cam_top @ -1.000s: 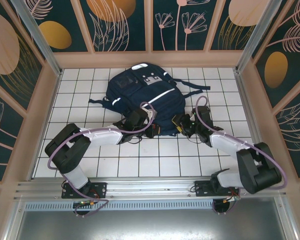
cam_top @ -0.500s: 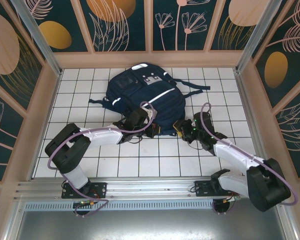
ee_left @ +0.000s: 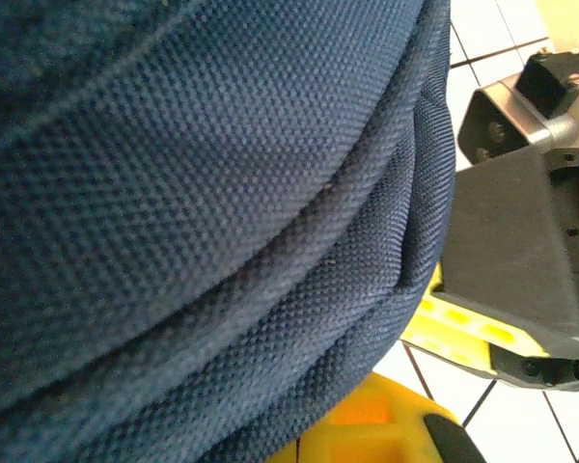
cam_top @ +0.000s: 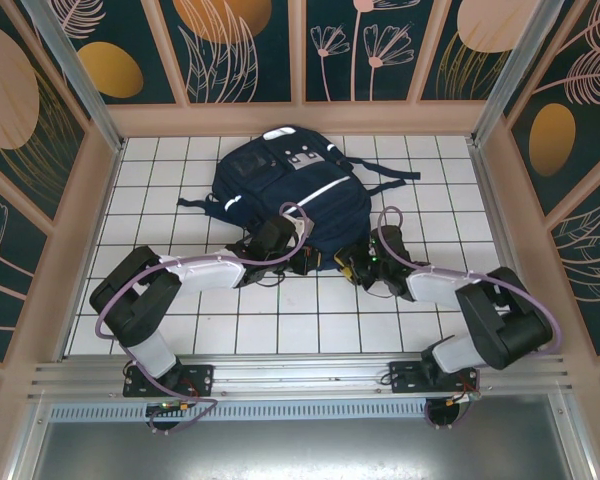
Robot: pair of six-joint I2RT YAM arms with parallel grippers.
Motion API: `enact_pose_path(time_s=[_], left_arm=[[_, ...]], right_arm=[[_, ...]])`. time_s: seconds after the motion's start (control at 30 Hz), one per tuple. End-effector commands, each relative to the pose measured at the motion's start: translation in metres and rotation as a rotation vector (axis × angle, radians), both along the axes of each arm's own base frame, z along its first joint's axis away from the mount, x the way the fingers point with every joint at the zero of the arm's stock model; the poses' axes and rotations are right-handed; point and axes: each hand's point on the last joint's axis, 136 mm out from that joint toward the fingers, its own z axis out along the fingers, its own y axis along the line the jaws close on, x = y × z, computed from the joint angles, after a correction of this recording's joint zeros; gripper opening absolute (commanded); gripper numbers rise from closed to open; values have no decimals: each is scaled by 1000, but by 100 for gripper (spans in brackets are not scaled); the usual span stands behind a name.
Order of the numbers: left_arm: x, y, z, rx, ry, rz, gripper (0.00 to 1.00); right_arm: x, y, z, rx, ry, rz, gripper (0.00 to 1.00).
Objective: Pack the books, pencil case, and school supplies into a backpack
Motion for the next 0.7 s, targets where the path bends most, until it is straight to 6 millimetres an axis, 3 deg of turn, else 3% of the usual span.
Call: enact_pose_path(time_s=[0.0,0.1,0.67], left_arm=[[9,-11,27,-72,-63,-5,0],[9,-3,23,-41,-67,18,0],[21,59,7,140,-99,234,0]], right_arm=[[15,11,10,47,-43,-6,24],[18,7,10,35,-44,-30,0],[24,-57,26,1,-83,-234,0]])
